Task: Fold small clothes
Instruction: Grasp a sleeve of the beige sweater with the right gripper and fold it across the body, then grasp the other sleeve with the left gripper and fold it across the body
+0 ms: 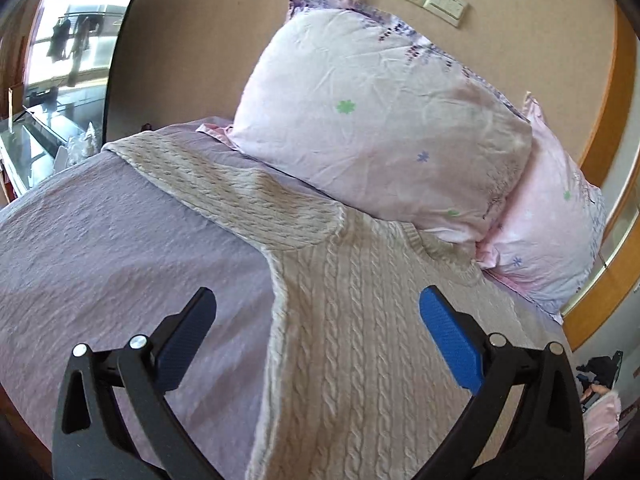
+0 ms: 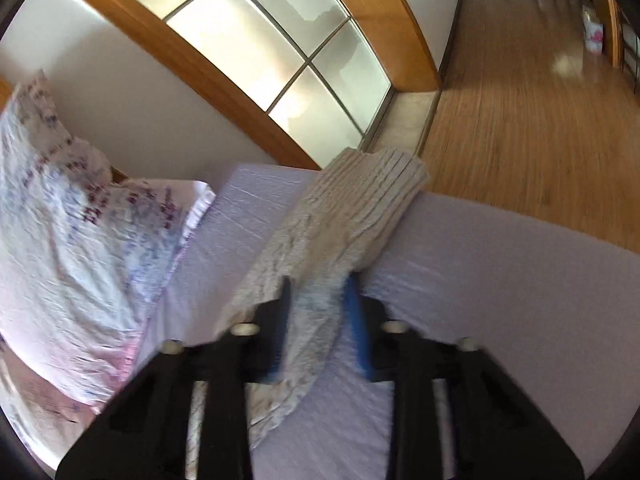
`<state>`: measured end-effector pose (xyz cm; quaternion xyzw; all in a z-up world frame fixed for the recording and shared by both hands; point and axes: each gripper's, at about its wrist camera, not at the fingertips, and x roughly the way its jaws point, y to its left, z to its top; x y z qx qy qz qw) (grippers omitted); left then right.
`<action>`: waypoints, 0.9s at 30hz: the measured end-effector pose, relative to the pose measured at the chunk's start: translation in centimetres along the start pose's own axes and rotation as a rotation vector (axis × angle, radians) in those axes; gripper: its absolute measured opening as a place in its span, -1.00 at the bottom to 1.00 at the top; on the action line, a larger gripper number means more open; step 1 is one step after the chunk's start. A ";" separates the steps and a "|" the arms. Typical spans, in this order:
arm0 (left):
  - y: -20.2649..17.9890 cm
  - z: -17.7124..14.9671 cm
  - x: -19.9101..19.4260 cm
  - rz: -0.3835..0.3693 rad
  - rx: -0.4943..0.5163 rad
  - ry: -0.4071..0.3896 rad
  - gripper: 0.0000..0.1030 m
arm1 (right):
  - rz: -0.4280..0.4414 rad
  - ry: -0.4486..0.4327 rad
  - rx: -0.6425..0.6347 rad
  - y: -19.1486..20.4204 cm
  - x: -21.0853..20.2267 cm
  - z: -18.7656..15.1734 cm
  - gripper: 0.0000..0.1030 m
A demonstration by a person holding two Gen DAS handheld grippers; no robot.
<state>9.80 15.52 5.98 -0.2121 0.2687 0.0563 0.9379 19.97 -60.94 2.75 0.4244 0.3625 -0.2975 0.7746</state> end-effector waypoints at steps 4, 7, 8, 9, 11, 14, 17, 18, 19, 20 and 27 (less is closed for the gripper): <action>2.9 1.4 0.1 0.082 0.054 -0.059 0.97 | 0.098 -0.034 -0.092 2.9 -2.2 -1.0 -0.83; 4.9 3.1 1.5 0.127 0.054 -0.024 0.97 | 0.269 -0.049 -0.258 9.4 -6.5 -4.0 -0.83; 5.8 3.8 2.1 0.147 0.029 -0.019 0.97 | 0.343 -0.043 -0.317 12.2 -7.9 -5.6 -0.83; 6.5 4.4 2.5 0.157 0.008 -0.016 0.97 | 0.405 -0.033 -0.360 14.3 -9.0 -7.1 -0.83; 7.7 5.6 3.5 0.149 -0.033 0.001 0.97 | 0.561 0.020 -0.476 20.1 -11.3 -11.7 -0.84; 9.1 7.2 4.8 0.155 -0.116 0.015 0.96 | 0.724 0.143 -0.598 26.7 -12.6 -18.6 -0.84; 10.8 8.3 6.5 0.157 -0.221 0.043 0.95 | 0.808 0.367 -0.742 33.0 -10.9 -28.4 -0.81; 11.4 8.5 7.0 0.146 -0.255 0.052 0.93 | 0.784 0.430 -0.816 34.3 -10.1 -31.1 -0.81; 11.9 8.8 7.4 0.130 -0.283 0.061 0.89 | 0.711 0.521 -0.915 35.6 -8.9 -34.7 -0.74; 12.6 9.1 7.9 0.113 -0.311 0.073 0.80 | 0.667 0.576 -0.948 35.8 -8.3 -36.3 -0.72; 17.3 10.6 11.0 0.110 -0.466 0.125 0.42 | 0.699 0.506 -0.854 31.6 -9.0 -32.8 0.63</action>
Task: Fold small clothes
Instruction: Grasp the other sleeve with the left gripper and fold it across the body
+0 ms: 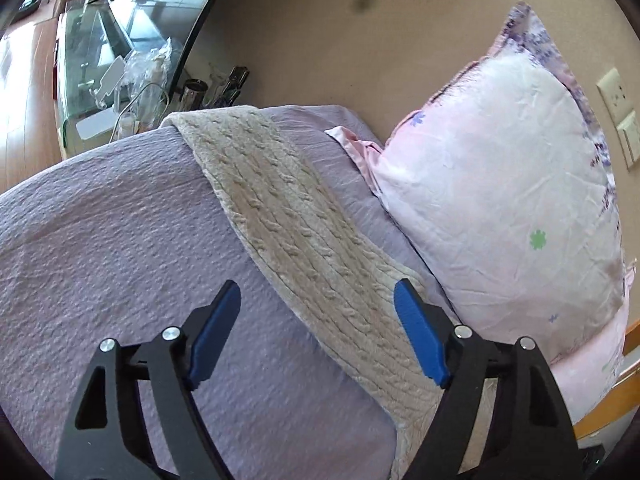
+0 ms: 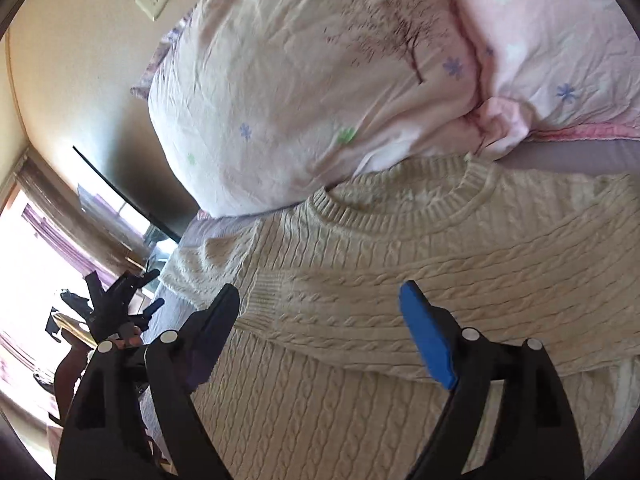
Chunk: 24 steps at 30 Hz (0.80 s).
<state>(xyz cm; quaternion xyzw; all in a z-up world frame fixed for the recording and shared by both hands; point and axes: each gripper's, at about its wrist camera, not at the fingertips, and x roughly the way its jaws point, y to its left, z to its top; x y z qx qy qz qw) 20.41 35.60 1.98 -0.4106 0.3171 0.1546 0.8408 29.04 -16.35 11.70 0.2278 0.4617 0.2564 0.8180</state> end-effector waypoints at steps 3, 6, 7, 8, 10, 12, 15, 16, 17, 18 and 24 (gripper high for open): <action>1.9 1.7 1.3 -0.010 -0.074 -0.001 0.20 | -0.014 -0.031 0.010 -1.6 -2.2 0.0 0.63; 3.3 3.6 2.3 -0.032 -0.143 -0.007 -0.08 | -0.030 -0.032 0.019 -2.6 -3.1 -0.2 0.63; 3.9 4.2 2.6 -0.038 -0.172 -0.008 -0.15 | -0.031 -0.025 0.016 -2.9 -3.4 -0.4 0.64; 4.5 5.0 3.0 -0.034 -0.200 -0.008 -0.30 | -0.033 -0.020 0.009 -3.1 -3.5 -0.5 0.64; 5.4 6.4 3.5 -0.007 -0.233 -0.014 -0.53 | -0.040 -0.016 -0.002 -3.4 -3.2 -0.9 0.64; 5.4 7.6 3.7 0.070 -0.224 -0.016 -0.82 | -0.048 -0.021 -0.009 -4.0 -3.8 -1.2 0.64; 0.3 8.0 2.6 0.139 -0.044 -0.057 -0.88 | -0.080 -0.048 -0.010 -4.8 -4.8 -1.3 0.64; -2.6 7.5 1.9 0.131 0.051 -0.072 -0.88 | -0.089 -0.058 -0.005 -5.2 -5.2 -1.3 0.64; -6.1 6.5 1.2 0.093 0.151 -0.080 -0.88 | -0.096 -0.069 0.008 -5.7 -5.7 -1.2 0.64; -9.6 5.1 0.4 0.045 0.241 -0.079 -0.88 | -0.097 -0.080 0.024 -6.2 -6.1 -1.2 0.64; -28.3 -13.9 -3.1 -0.340 0.796 0.100 -0.68 | -0.056 -0.137 0.179 -9.4 -7.8 -1.2 0.64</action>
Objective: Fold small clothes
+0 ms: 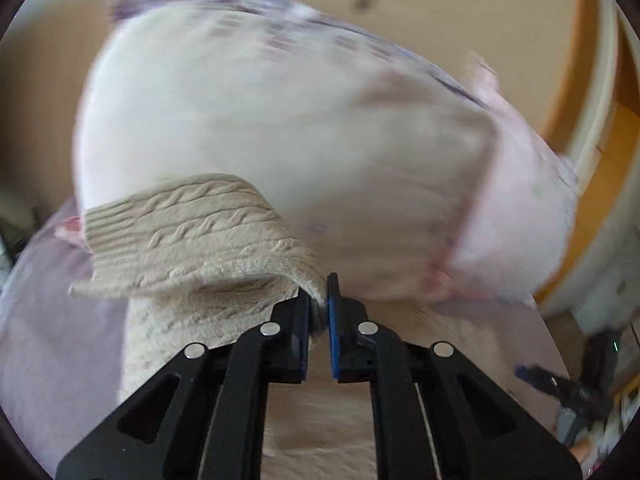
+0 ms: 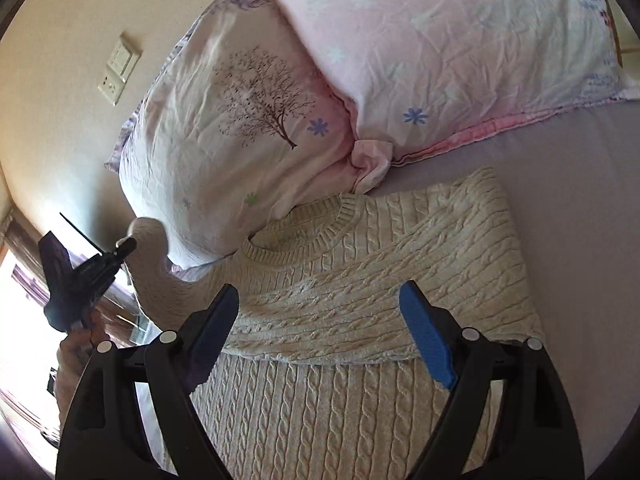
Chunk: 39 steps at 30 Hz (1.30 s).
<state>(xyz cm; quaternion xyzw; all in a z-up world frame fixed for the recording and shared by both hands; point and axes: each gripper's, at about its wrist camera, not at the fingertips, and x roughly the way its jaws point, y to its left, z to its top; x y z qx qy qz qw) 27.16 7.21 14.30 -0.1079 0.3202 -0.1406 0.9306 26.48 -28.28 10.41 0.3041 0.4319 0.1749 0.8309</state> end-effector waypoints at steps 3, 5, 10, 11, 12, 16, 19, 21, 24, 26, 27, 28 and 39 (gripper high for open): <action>-9.2 -6.4 3.3 -0.068 0.244 0.155 -0.22 | 0.012 0.033 0.060 -1.5 0.2 -0.2 0.64; -10.7 -9.6 3.8 -0.049 0.332 0.205 -0.22 | 0.010 0.061 0.097 -2.8 0.4 -0.3 0.63; -5.0 -10.5 1.0 -0.040 0.138 0.211 0.01 | 0.000 0.088 0.119 -4.0 1.5 0.5 0.29; -3.7 -10.5 0.3 -0.014 0.107 0.207 0.02 | -0.011 0.090 0.112 -3.7 2.1 1.0 0.29; -2.6 -10.5 -0.3 0.013 0.088 0.203 0.02 | -0.027 0.088 0.114 -3.3 2.9 1.6 0.29; 0.1 -10.9 -2.5 0.084 0.039 0.198 0.11 | -0.050 0.117 0.115 -1.4 7.3 4.2 0.28; 1.2 -11.7 -3.9 0.099 0.022 0.201 0.17 | -0.099 0.125 0.091 0.3 10.7 5.6 0.25; 1.5 -12.1 -4.3 0.102 0.011 0.203 0.24 | -0.170 0.138 0.045 1.4 13.1 5.9 0.22; 2.2 -12.5 -4.7 0.114 -0.003 0.213 0.24 | -0.283 0.181 0.059 0.4 16.2 5.6 -0.87; 2.8 -12.7 -5.2 0.119 -0.015 0.213 0.24 | -0.218 0.109 0.130 -1.0 14.3 5.1 -0.87; 3.2 -12.8 -5.5 0.118 -0.020 0.209 0.25 | -0.199 0.053 0.133 -1.2 12.5 4.9 -0.87; 3.4 -12.9 -5.8 0.118 -0.022 0.204 0.26 | -0.172 -0.002 0.136 -1.3 10.3 4.5 -0.87; 6.0 -16.6 -8.8 0.067 -0.031 0.259 0.51 | -0.199 0.001 0.204 -7.1 -5.2 -6.5 0.39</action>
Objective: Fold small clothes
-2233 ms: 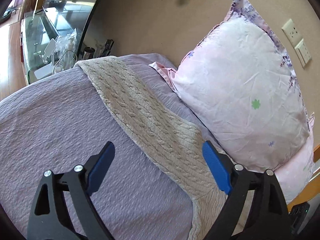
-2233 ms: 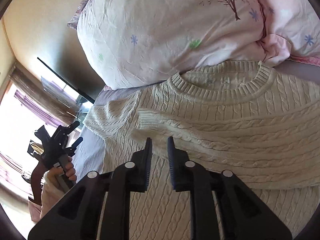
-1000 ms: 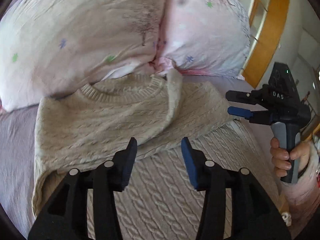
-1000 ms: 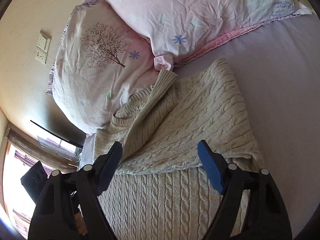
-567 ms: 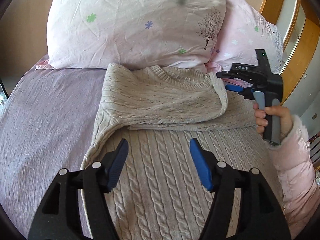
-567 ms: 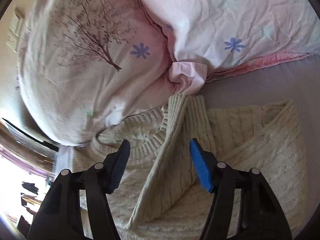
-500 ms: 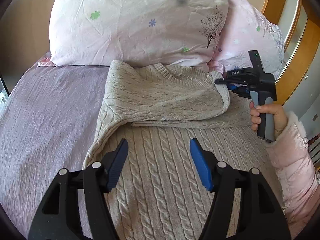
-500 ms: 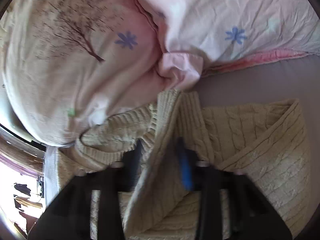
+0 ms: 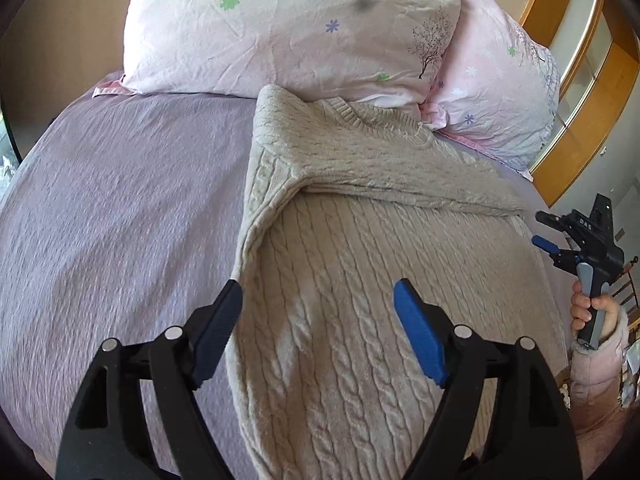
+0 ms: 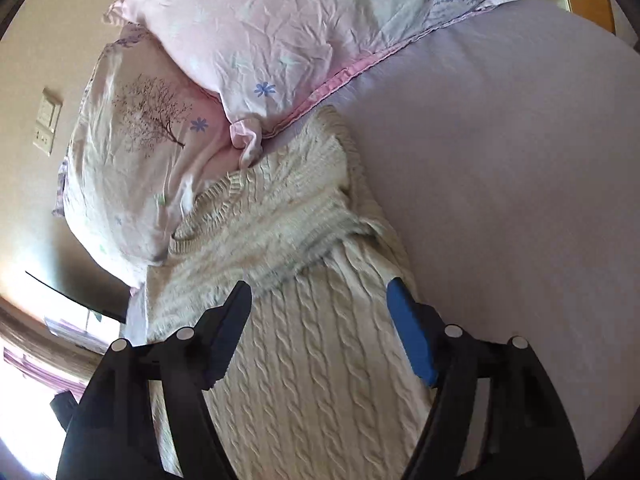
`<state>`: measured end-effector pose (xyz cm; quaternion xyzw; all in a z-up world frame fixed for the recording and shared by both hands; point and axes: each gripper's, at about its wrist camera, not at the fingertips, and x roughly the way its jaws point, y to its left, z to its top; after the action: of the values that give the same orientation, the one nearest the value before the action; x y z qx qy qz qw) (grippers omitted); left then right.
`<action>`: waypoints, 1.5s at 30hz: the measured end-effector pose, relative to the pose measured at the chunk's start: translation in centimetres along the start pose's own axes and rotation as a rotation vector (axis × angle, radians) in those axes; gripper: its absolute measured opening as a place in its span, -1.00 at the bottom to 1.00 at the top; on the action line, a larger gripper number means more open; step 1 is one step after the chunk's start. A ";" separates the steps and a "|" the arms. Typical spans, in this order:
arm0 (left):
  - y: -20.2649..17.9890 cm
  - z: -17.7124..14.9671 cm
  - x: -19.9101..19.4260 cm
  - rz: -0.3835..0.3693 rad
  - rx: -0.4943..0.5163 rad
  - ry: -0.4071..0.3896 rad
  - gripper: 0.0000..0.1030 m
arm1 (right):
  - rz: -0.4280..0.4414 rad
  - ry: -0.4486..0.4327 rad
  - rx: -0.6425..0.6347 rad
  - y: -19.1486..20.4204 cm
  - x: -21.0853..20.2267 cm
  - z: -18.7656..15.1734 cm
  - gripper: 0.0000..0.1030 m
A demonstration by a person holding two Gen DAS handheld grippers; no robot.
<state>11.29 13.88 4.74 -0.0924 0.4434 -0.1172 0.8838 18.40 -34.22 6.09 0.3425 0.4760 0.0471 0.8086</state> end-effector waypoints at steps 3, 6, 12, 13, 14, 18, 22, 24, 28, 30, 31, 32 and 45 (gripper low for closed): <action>1.2 -1.9 -0.5 -0.013 -0.040 0.025 0.51 | 0.004 0.041 -0.042 -1.5 -2.0 -2.2 0.38; 2.0 -3.9 -0.8 -0.043 -0.075 0.046 0.50 | -0.030 0.066 -0.060 -3.3 -3.5 -4.0 0.35; 1.5 -7.8 -2.4 -0.109 -0.094 0.027 0.15 | 0.069 0.146 -0.134 -3.6 -5.5 -8.4 -0.07; 1.4 -8.4 -2.7 -0.115 -0.099 0.024 0.07 | 0.105 0.168 -0.137 -3.6 -5.7 -9.2 -0.28; 1.2 -9.1 -3.1 -0.110 -0.098 0.023 -0.15 | 0.161 0.220 -0.136 -3.8 -5.6 -10.2 -0.43; 0.4 -10.9 -3.9 -0.054 -0.067 0.027 -0.77 | 0.252 0.281 -0.164 -3.9 -6.2 -12.8 -0.80; 0.4 -10.6 -3.8 -0.118 -0.074 0.054 -0.83 | 0.339 0.224 -0.152 -3.2 -7.4 -12.4 -0.84; 0.7 -9.4 -4.1 -0.206 -0.105 0.038 -0.83 | 0.407 0.157 -0.129 -2.7 -8.3 -10.8 -0.84; 2.7 -3.5 -4.5 -0.306 -0.212 -0.079 -0.83 | 0.519 0.016 -0.069 -1.4 -9.1 -5.5 -0.85; 3.7 0.7 -3.4 -0.300 -0.252 -0.134 -0.83 | 0.538 -0.026 -0.034 -0.6 -8.1 -2.7 -0.85; 4.1 2.7 -2.7 -0.286 -0.267 -0.151 -0.83 | 0.538 -0.046 -0.011 -0.2 -7.1 -0.9 -0.85; 4.5 5.0 -1.6 -0.267 -0.285 -0.166 -0.83 | 0.548 -0.057 0.024 0.3 -5.5 1.4 -0.85; 6.7 18.4 14.6 -0.054 -0.371 -0.049 -0.75 | 0.306 0.014 0.411 -3.0 11.2 12.9 -0.03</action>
<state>35.36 17.19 2.69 -0.2684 0.4331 -0.0548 0.8587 34.08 -38.58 0.07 0.5673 0.4236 0.0738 0.7023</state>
